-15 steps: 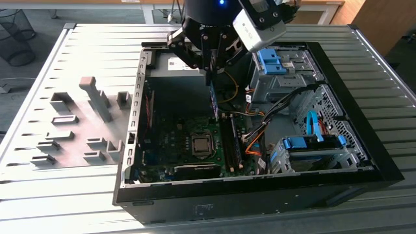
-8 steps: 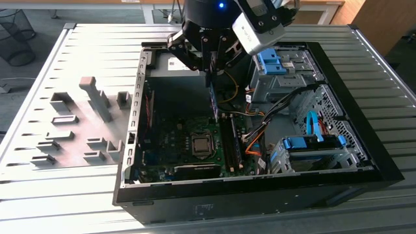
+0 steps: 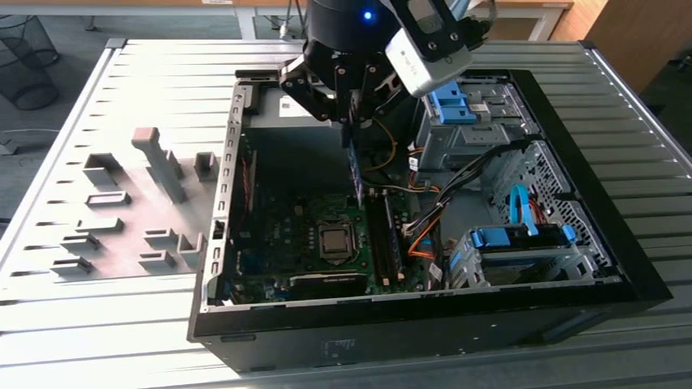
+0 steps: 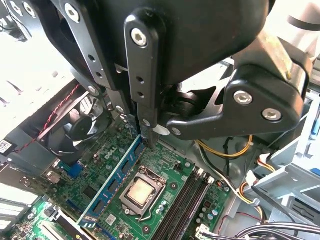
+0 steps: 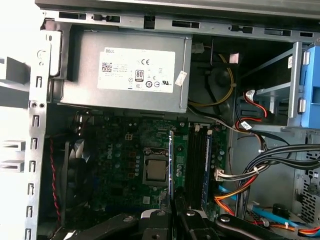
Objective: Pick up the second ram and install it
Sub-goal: 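Insert the second ram into the second slot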
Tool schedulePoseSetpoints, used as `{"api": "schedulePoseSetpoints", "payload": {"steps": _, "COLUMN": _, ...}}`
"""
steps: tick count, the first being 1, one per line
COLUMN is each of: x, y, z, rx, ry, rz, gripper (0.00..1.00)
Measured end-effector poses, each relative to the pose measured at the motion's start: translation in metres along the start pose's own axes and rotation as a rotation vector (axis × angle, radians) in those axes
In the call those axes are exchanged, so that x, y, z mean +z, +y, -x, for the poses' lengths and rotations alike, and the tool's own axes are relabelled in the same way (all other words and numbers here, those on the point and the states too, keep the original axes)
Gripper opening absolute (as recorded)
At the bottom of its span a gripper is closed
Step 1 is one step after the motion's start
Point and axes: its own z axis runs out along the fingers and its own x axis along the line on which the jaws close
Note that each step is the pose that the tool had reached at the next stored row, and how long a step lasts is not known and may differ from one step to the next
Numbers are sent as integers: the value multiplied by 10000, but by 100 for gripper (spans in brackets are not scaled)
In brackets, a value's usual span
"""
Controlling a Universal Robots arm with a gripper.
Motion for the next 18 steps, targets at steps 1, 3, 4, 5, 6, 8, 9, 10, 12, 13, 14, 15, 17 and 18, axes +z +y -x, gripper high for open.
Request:
{"api": "schedulePoseSetpoints", "payload": {"steps": 1, "x": 5, "y": 0, "z": 0, "rx": 0, "ry": 0, "rz": 0, "gripper": 14}}
{"api": "schedulePoseSetpoints", "payload": {"steps": 3, "x": 22, "y": 0, "z": 0, "rx": 0, "ry": 0, "rz": 0, "gripper": 14}}
{"api": "schedulePoseSetpoints", "payload": {"steps": 4, "x": 32, "y": 0, "z": 0, "rx": 0, "ry": 0, "rz": -1, "gripper": 14}}
{"api": "schedulePoseSetpoints", "payload": {"steps": 5, "x": 38, "y": 0, "z": 0, "rx": 0, "ry": 0, "rz": 0, "gripper": 14}}
{"api": "schedulePoseSetpoints", "payload": {"steps": 6, "x": 43, "y": 0, "z": 0, "rx": 0, "ry": 0, "rz": -1, "gripper": 14}}
{"api": "schedulePoseSetpoints", "payload": {"steps": 8, "x": 52, "y": 0, "z": 0, "rx": 0, "ry": 0, "rz": 0, "gripper": 14}}
{"api": "schedulePoseSetpoints", "payload": {"steps": 9, "x": 56, "y": 0, "z": -1, "rx": 0, "ry": 0, "rz": 0, "gripper": 14}}
{"api": "schedulePoseSetpoints", "payload": {"steps": 10, "x": 61, "y": 0, "z": -1, "rx": 0, "ry": 0, "rz": 0, "gripper": 14}}
{"api": "schedulePoseSetpoints", "payload": {"steps": 12, "x": 70, "y": 0, "z": -1, "rx": 0, "ry": 0, "rz": -1, "gripper": 14}}
{"api": "schedulePoseSetpoints", "payload": {"steps": 13, "x": 74, "y": 0, "z": -1, "rx": 0, "ry": 0, "rz": -1, "gripper": 14}}
{"api": "schedulePoseSetpoints", "payload": {"steps": 14, "x": 78, "y": 0, "z": -1, "rx": 0, "ry": 0, "rz": -1, "gripper": 14}}
{"api": "schedulePoseSetpoints", "payload": {"steps": 15, "x": 83, "y": 0, "z": -1, "rx": 0, "ry": 0, "rz": 0, "gripper": 14}}
{"api": "schedulePoseSetpoints", "payload": {"steps": 17, "x": 95, "y": 0, "z": -1, "rx": 0, "ry": 0, "rz": 0, "gripper": 14}}
{"api": "schedulePoseSetpoints", "payload": {"steps": 18, "x": 106, "y": 0, "z": -1, "rx": 0, "ry": -1, "rz": -1, "gripper": 14}}
